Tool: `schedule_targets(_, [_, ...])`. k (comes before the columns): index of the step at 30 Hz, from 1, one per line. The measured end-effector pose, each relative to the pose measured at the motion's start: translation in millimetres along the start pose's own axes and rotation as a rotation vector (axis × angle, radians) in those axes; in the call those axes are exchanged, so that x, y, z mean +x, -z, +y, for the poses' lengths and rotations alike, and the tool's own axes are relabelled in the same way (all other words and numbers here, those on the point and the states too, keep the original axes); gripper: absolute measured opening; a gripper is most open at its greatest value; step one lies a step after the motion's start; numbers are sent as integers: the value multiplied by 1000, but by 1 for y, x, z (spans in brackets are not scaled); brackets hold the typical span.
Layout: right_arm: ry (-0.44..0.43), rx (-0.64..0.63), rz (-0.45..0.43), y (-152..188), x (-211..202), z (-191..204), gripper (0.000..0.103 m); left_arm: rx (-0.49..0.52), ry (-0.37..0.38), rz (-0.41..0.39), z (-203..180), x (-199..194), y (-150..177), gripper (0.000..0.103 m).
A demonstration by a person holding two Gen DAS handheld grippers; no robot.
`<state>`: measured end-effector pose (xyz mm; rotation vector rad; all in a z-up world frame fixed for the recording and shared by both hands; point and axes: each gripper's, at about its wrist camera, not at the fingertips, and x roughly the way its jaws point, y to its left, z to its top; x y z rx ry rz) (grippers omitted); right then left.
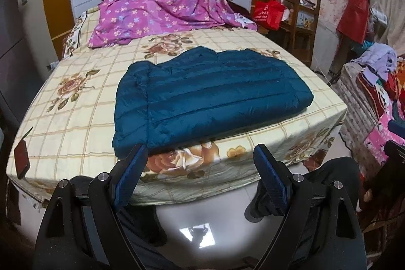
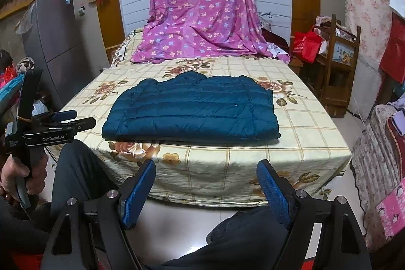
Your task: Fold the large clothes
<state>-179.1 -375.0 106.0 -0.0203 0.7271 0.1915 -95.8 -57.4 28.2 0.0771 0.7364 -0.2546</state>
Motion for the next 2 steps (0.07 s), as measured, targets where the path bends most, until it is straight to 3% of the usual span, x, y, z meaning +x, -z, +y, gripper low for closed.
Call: schedule_targets(2, [-3, 0, 1, 0, 1, 1, 80, 12, -4, -6, -2, 0, 0, 86])
